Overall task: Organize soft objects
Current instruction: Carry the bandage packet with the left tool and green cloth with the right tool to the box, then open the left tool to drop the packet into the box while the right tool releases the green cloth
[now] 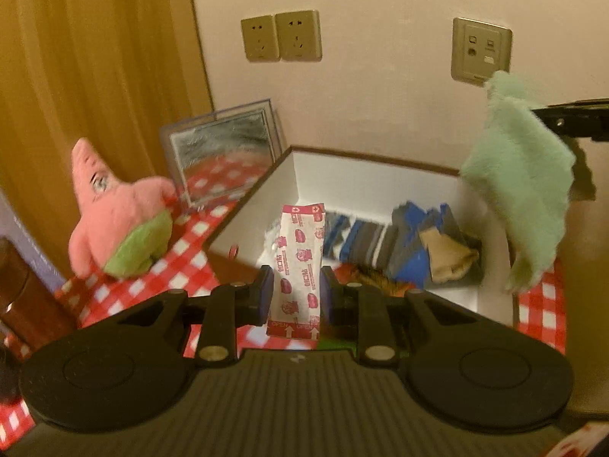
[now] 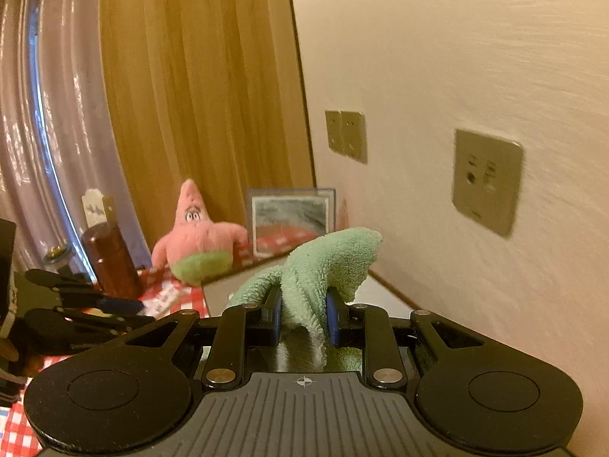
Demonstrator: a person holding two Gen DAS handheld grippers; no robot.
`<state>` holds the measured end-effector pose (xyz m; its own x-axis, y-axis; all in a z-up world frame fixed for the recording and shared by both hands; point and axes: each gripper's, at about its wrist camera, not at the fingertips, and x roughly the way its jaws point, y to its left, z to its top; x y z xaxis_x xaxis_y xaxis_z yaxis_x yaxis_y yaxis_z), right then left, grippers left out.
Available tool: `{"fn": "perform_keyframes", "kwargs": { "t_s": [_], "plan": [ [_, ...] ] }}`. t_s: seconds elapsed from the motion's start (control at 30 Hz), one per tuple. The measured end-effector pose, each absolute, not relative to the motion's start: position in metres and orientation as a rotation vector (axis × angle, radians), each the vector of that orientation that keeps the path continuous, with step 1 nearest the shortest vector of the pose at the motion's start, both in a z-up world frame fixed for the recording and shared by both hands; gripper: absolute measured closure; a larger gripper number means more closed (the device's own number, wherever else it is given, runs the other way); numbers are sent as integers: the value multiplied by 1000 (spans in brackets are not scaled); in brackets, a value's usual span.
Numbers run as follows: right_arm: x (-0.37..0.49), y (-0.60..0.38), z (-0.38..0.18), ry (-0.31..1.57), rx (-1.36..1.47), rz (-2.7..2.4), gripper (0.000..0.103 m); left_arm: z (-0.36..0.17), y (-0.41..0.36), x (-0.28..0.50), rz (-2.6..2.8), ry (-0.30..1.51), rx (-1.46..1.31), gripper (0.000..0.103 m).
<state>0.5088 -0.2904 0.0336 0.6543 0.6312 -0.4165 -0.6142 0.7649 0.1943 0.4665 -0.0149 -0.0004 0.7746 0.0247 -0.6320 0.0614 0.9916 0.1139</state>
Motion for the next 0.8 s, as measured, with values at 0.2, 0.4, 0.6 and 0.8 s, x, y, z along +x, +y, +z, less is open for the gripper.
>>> {"fn": "perform_keyframes", "kwargs": {
  "t_s": [0.2,0.4,0.6,0.8],
  "plan": [
    [552,-269,23,490,17,721,80,-5,-24,518,-32,697,139,79],
    [589,-257,2,532,9,706,80,-21,-31,559,-40,742,146,79],
    [612,-250,-17,587,17,697,80,-38,-29,585,-42,787,141,79],
    [624,-246,-25,613,21,694,80,-47,-27,600,-41,808,142,78]
  ]
}}
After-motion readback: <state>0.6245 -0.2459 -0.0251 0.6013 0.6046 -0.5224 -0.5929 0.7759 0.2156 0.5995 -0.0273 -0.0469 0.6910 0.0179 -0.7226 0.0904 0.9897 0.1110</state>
